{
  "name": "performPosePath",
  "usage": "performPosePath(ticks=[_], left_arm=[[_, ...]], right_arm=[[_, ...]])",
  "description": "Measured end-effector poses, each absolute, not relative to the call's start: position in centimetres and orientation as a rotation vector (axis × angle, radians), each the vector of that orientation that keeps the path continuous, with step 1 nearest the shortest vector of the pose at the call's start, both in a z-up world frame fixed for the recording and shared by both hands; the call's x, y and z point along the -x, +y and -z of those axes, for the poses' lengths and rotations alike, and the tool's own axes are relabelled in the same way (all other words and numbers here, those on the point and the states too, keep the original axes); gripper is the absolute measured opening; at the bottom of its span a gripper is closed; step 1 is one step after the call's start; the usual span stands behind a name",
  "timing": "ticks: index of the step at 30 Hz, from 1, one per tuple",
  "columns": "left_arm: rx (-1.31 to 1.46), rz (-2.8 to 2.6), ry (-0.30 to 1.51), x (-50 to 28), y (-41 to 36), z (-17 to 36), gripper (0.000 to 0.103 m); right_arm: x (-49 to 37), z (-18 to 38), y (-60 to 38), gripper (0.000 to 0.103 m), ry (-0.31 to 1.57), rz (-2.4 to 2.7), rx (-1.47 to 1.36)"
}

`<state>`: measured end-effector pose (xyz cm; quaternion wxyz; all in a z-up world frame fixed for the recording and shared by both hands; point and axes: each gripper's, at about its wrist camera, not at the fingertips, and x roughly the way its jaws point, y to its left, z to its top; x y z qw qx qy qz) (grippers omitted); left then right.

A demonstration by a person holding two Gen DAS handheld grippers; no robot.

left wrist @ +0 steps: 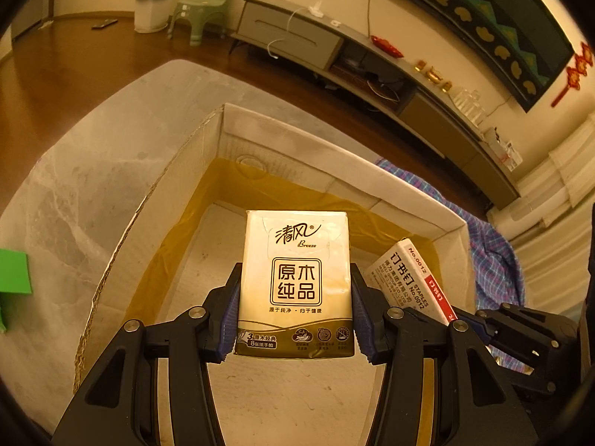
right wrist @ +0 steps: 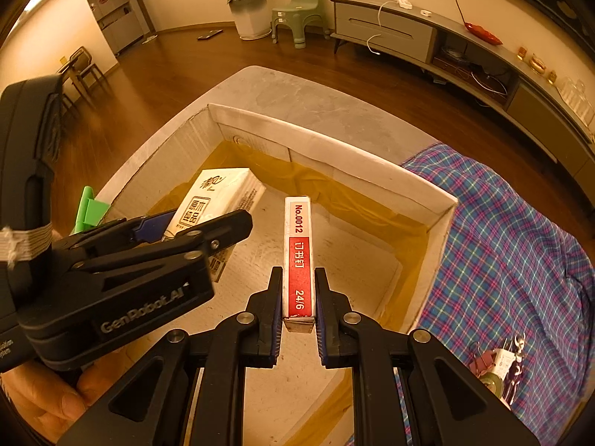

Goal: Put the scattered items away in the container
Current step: 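Lower both items into the box and open both grippers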

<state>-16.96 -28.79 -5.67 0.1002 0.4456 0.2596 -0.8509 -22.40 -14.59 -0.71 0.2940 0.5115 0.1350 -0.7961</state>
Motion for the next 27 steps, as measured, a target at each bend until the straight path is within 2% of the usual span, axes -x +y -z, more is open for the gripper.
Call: performPosePath(ticks=[27], left_arm=[[-1.372,2.430,0.765,17.7,-29.5,7.9,0.055]], right_arm=[[23.3,2.3,-16.3,0.018,0.488,2.156,-1.403]])
